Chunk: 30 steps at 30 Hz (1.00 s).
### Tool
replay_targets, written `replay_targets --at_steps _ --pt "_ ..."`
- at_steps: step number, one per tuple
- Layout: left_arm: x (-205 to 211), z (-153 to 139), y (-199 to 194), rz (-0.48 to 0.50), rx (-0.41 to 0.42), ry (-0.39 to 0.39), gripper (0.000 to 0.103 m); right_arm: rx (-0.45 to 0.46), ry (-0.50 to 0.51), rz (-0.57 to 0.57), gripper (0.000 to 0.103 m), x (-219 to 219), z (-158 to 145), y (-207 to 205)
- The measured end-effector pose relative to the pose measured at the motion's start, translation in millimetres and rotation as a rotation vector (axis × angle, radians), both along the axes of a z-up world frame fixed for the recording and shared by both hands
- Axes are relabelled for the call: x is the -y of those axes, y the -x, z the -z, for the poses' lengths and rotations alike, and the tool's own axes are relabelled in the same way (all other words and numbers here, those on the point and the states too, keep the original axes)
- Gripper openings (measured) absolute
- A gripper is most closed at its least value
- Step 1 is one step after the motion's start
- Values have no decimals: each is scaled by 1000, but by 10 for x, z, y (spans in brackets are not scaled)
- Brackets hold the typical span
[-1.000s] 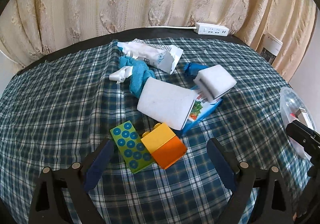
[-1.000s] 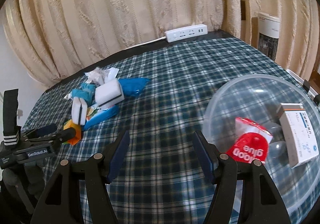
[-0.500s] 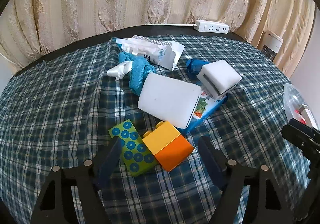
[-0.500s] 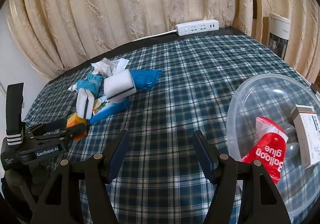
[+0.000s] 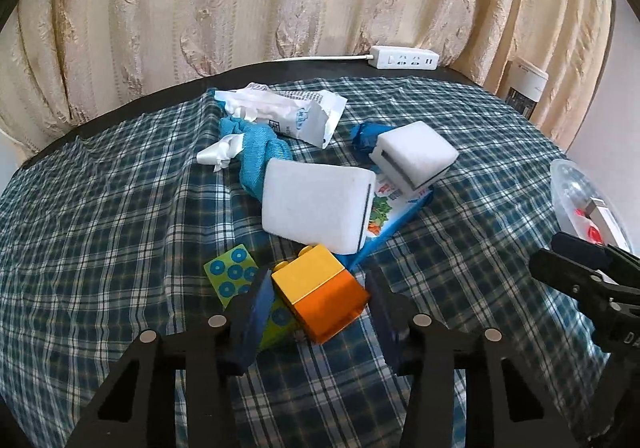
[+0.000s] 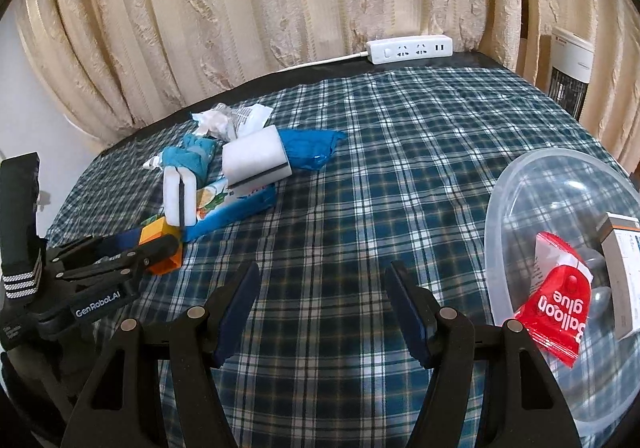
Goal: Organize objects
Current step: 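Grasp the orange-and-yellow toy block with the left gripper, then grasp the white sponge with the right gripper while left holds the block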
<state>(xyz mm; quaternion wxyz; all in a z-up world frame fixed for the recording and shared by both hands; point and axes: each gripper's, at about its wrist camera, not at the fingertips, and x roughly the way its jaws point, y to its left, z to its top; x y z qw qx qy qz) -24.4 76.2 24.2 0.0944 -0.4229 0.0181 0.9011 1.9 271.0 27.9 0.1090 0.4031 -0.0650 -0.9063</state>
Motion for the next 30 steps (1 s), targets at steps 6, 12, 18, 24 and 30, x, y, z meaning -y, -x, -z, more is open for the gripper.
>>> replay_targets --at_steps 6,12,18,24,30 --pt "-81 -15 -70 39 -15 3 50 3 -1 -1 67 20 3 -4" --pt "-98 13 -71 45 -2 4 50 4 -1 -2 67 26 3 2" --pt "-101 32 -80 45 10 2 50 5 -2 -5 67 53 13 -4" --pt "-63 33 -77 28 8 -4 45 15 3 -11 67 83 47 -7" --pt "6 -85 -145 18 -20 -30 45 18 7 -17 67 90 29 7"
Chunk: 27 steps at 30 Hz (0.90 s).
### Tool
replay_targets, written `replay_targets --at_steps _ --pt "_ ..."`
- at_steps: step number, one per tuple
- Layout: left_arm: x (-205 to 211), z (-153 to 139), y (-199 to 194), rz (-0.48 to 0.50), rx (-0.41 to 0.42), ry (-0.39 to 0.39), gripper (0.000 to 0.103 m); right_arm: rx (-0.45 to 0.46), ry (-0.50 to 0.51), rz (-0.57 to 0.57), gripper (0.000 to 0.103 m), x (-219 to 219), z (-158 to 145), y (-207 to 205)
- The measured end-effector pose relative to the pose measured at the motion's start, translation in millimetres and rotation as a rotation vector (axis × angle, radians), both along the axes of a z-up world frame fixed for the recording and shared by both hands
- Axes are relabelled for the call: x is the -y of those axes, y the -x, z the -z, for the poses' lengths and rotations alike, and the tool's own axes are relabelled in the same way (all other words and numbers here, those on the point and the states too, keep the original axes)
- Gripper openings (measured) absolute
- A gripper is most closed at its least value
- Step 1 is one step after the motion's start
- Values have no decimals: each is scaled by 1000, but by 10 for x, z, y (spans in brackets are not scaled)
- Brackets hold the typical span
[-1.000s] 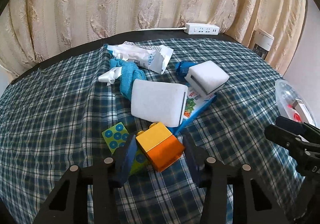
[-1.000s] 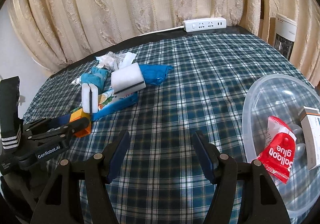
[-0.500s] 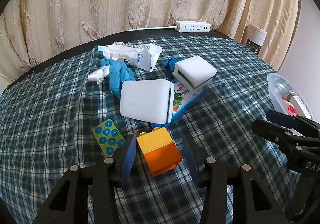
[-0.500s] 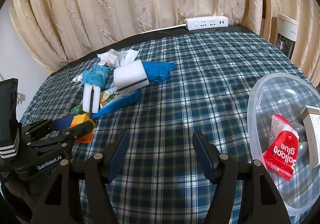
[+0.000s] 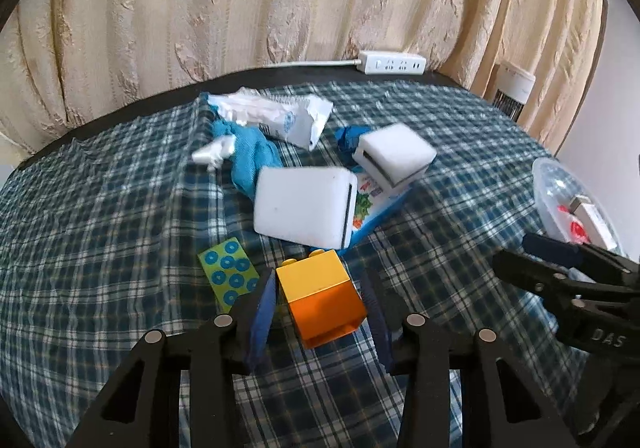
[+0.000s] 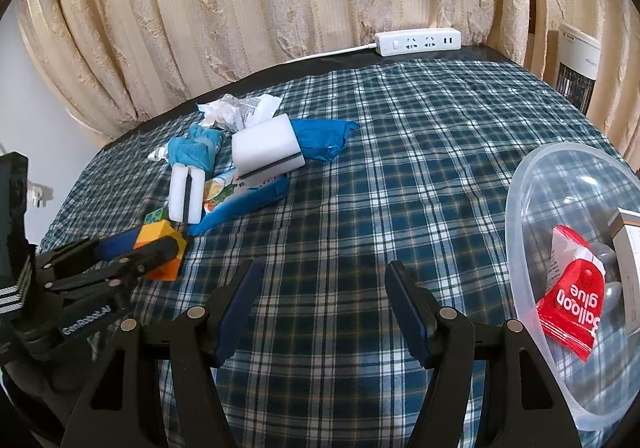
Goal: Organize objects
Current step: 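Grasp the white sponge with the right gripper while left holds the block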
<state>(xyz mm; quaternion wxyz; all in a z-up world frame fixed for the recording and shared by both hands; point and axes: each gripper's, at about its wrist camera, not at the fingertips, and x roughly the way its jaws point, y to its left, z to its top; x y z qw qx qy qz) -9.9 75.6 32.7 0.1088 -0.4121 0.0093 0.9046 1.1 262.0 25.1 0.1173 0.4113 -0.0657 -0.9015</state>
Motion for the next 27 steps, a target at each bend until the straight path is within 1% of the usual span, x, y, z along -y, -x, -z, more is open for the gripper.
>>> replay_targets --at_steps 4,7,12,17,20,22,23,24,25,27 --pt "109 -108 -37 -26 -27 -21 45 -6 -1 -13 67 49 -35 16" --pt "230 -183 -46 -65 -46 -32 45 -12 -14 -37 67 137 -68 41" --pt "439 -246 -28 -154 -69 -40 45 -40 -62 -111 67 395 -149 100" --pt "582 -233 12 -214 -63 -39 45 -74 -120 -202 67 710 -188 203" --pt "691 -225 38 -251 -57 -40 45 -94 -166 -262 67 925 -180 248" --pt "771 -234 46 -279 -59 -45 45 -122 -216 -304 67 1069 -182 257" --pt "809 -237 48 -292 -60 -49 45 -135 -235 -322 67 1116 -176 265" --pt "849 -241 54 -305 -60 -52 45 -147 -258 -341 71 1180 -168 280" --pt "876 -243 55 -315 -60 -54 45 -160 -279 -355 73 1235 -159 296" --pt "923 -235 64 -332 -56 -58 45 -185 -329 -369 73 1343 -133 334"
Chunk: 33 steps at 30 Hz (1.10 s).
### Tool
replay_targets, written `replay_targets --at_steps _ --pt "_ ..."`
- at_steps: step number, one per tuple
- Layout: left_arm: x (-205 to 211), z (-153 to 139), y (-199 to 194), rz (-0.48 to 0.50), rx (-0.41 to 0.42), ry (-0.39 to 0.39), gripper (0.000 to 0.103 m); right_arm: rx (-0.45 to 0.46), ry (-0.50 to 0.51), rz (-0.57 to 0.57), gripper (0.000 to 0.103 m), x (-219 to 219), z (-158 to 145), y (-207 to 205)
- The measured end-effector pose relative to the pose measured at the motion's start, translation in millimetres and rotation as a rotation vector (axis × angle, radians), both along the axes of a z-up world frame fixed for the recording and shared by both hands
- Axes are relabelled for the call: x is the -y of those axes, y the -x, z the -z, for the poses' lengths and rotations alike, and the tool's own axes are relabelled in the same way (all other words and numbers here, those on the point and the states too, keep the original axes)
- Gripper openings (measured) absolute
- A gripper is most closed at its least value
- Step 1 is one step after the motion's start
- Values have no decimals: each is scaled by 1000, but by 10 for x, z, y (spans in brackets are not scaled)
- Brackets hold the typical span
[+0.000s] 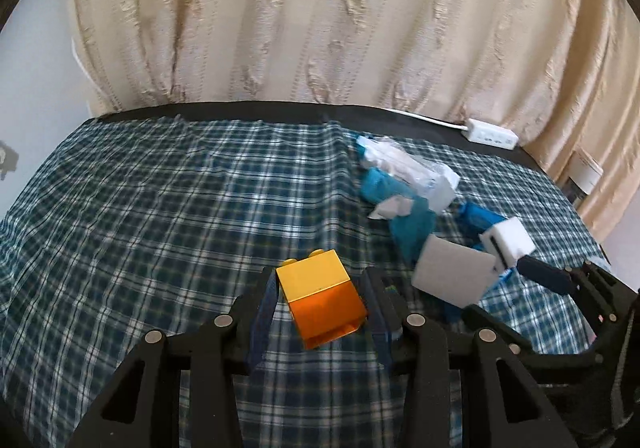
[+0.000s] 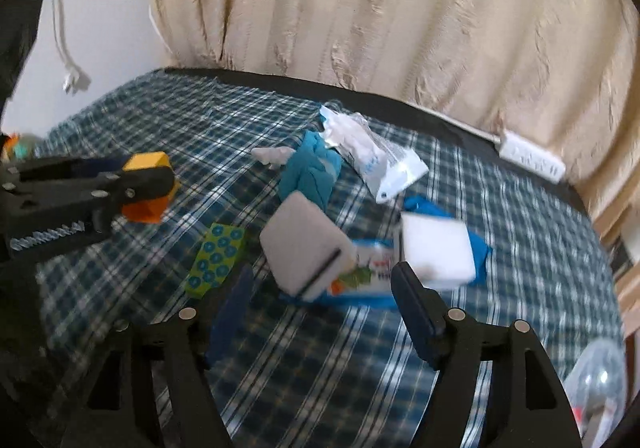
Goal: Organize objects
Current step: 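Grasp the white sponge with the right gripper while left holds the block, then carry the block with left gripper while right carries the sponge over the clear bowl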
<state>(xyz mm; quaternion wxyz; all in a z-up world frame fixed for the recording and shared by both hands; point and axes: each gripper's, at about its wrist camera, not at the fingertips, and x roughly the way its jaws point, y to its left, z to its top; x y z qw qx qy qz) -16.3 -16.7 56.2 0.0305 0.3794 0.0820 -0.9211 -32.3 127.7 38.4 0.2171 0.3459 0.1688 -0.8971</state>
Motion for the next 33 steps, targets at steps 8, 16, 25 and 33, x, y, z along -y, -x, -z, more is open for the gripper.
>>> replay_targets --at_steps 8,16,25,33 --pt "58 13 14 -13 13 -10 45 -48 -140 -67 73 253 176 89" --pt "38 37 16 -5 24 -10 45 -70 -189 -88 69 348 314 141" --pt "-1 47 17 14 27 -9 45 -2 -59 -61 51 190 209 125" --pt "-75 31 -18 54 11 -9 45 90 131 5 51 -117 61 16"
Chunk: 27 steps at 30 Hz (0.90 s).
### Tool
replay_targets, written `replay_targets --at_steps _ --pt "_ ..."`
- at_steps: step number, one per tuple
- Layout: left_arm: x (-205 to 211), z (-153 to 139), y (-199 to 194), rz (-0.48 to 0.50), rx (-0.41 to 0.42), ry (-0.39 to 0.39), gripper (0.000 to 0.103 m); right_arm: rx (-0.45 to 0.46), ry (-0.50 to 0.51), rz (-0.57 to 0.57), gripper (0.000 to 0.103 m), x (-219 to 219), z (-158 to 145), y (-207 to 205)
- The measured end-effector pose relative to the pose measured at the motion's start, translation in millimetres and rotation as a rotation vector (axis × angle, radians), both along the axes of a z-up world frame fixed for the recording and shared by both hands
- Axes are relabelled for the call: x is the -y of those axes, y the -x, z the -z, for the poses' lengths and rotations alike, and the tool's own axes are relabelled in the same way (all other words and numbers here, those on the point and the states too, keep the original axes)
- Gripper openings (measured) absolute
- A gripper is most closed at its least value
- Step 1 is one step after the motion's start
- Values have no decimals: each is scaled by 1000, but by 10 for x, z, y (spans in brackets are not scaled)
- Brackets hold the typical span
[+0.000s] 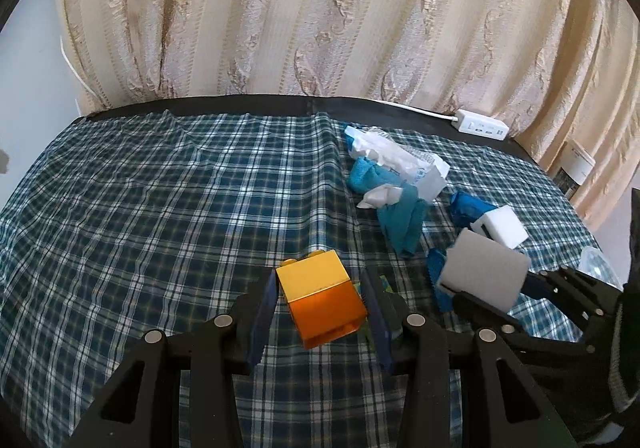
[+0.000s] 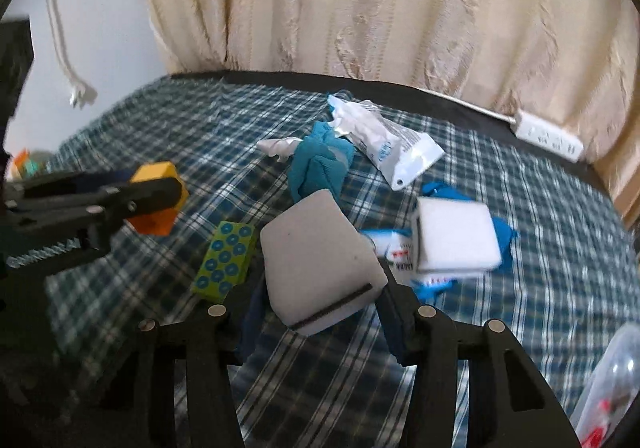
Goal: Organize objects
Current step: 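Carry the block with left gripper while right carries the sponge over the clear bowl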
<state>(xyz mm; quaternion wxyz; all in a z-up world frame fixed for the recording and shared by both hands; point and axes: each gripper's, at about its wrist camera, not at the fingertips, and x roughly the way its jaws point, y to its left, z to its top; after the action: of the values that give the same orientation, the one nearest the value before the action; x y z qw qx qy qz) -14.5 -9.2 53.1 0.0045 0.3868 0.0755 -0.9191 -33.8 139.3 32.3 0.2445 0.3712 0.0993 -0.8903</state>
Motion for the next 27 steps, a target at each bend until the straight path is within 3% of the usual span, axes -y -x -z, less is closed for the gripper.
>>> replay_targets --at_steps 12,27 --pt "-124 -25 -40 61 -29 -1 45 22 127 82 51 -392 -160 -272" --pt "-369 -12 -71 145 -25 23 45 13 186 261 51 -1095 -202 -578"
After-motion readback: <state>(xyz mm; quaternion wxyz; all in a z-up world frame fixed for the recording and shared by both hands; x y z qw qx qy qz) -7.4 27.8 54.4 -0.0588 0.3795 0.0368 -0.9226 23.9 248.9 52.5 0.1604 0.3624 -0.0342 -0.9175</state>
